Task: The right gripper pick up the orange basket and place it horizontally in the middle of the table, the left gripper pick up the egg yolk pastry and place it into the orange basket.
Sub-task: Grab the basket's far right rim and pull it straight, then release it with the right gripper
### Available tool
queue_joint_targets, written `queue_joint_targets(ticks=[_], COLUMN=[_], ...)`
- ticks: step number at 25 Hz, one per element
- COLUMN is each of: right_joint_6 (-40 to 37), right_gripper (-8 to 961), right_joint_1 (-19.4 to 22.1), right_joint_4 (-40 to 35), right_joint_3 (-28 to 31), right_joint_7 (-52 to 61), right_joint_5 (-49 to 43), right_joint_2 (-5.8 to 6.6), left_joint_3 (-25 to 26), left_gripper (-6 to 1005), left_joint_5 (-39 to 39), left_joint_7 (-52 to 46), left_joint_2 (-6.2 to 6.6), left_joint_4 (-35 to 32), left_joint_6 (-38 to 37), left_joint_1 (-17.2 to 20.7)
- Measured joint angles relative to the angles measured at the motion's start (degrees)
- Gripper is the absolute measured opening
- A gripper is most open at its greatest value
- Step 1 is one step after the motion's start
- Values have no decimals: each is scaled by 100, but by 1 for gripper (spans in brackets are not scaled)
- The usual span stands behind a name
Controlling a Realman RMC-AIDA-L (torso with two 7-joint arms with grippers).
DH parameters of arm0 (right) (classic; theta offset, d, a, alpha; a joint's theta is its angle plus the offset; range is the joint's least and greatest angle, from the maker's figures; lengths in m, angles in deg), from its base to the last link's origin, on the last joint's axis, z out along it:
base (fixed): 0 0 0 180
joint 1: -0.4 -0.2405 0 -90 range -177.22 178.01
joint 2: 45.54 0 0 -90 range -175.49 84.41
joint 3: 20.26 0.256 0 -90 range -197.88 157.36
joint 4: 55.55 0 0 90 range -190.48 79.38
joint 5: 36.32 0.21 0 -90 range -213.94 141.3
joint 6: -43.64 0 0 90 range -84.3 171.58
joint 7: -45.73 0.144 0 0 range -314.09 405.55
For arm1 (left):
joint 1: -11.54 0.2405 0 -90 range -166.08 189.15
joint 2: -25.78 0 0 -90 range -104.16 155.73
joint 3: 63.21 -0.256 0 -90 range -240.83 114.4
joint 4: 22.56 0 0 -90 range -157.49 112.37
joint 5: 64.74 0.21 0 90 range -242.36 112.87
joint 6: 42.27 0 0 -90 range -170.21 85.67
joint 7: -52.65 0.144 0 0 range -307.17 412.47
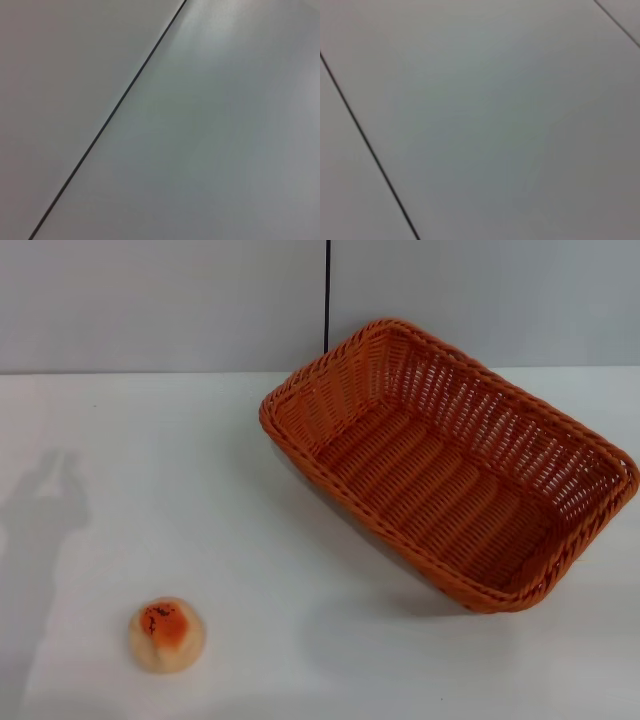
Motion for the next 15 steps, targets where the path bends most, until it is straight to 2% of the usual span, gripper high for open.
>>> queue_joint_targets(ticks=[2, 6, 9, 10, 11, 12, 15], right_joint_6=[-20, -24, -44, -56, -84, -84, -90], right_gripper=[339, 351, 360, 363, 366, 369, 378], right_joint_1=[6, 10, 23, 42, 95, 95, 186], right_joint_4=[-27, -55, -227, -381, -740, -740, -1364], right_joint_3=[-53, -136, -500, -772, -1369, -1369, -2111], right_joint_7=[0, 0, 1, 28, 239, 239, 950], right_joint_5=[-2, -1, -8, -23, -67, -67, -260], right_joint_2=[3, 4, 10, 12, 35, 35, 127], left_joint_3=[-17, -42, -43, -43, -43, -43, -43], left_gripper=[158, 353, 503, 553, 603, 622, 680], left_joint_5=[0, 0, -1, -8, -26, -26, -26], left_joint_7=[0, -6, -40, -77, -213, -213, -339], left_joint_2=[0, -2, -3, -4, -5, -5, 0], left_joint_4=[1, 3, 3, 3, -9, -9, -39], left_joint_6=[-2, -3, 1, 12, 55, 55, 94], left_joint_1=[0, 7, 17, 22, 29, 29, 30])
